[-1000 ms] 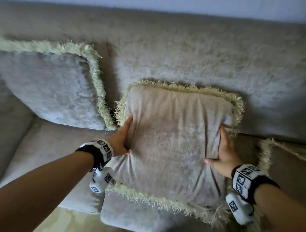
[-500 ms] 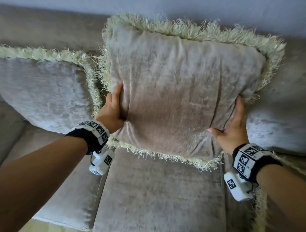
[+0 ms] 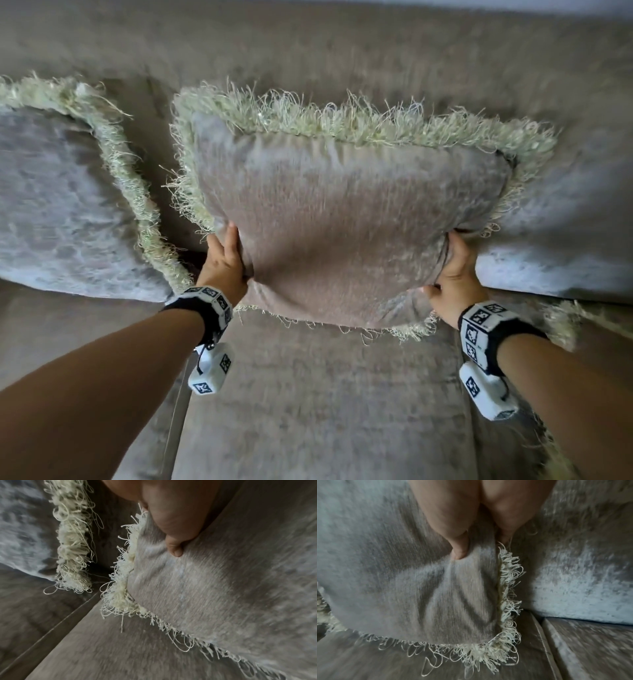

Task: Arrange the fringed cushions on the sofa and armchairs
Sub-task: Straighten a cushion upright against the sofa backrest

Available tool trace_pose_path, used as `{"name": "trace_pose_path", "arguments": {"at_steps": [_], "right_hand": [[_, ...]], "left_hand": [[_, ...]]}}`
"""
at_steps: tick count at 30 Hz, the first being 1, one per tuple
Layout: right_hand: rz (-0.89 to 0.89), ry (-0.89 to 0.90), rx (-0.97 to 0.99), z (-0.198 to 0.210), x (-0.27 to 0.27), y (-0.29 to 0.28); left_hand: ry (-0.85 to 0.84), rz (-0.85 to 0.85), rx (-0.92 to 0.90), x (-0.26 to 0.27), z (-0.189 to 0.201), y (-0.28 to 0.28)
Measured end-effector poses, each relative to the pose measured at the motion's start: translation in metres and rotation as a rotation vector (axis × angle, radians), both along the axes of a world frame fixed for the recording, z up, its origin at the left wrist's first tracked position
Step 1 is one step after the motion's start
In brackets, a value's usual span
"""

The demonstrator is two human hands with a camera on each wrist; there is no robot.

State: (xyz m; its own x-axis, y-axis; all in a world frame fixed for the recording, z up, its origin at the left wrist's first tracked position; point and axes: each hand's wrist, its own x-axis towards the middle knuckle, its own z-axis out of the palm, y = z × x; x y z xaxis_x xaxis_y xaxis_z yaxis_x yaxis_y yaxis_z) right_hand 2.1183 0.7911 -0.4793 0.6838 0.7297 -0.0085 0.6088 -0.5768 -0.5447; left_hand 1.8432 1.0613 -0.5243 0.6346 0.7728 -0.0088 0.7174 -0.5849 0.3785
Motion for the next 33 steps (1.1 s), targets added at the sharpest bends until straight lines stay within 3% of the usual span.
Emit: {"name": "trace_pose_path", "arguments": {"at_steps": [5,11,19,24,33], "right_hand": [[0.033,-0.076,0.041,-0.015,0.003,0.003],[-0.006,-0.019,-0.030,-0.013,0.002,-0.005],[-0.060,-0.030,0.046,0.009,-0.022,-0.025],[-0.070,0.127,-0.078,0.000,-0.040,-0.012],[-0.046,0.046,-0.153,-0.003,-0.022,0.002]], "left_hand": [[0.089,-0.017,0.073,0.006,-0.012,0.010],[0.167,-0.054,0.023,-0.006,0.004,0.003],[-0.033,-0.122,0.225,-0.033,0.037,-0.001],[-0.071,-0.107,0.143,-0.014,0.034,-0.013],[0.142,0.023,0.181,0.013,0.038,-0.017]]}}
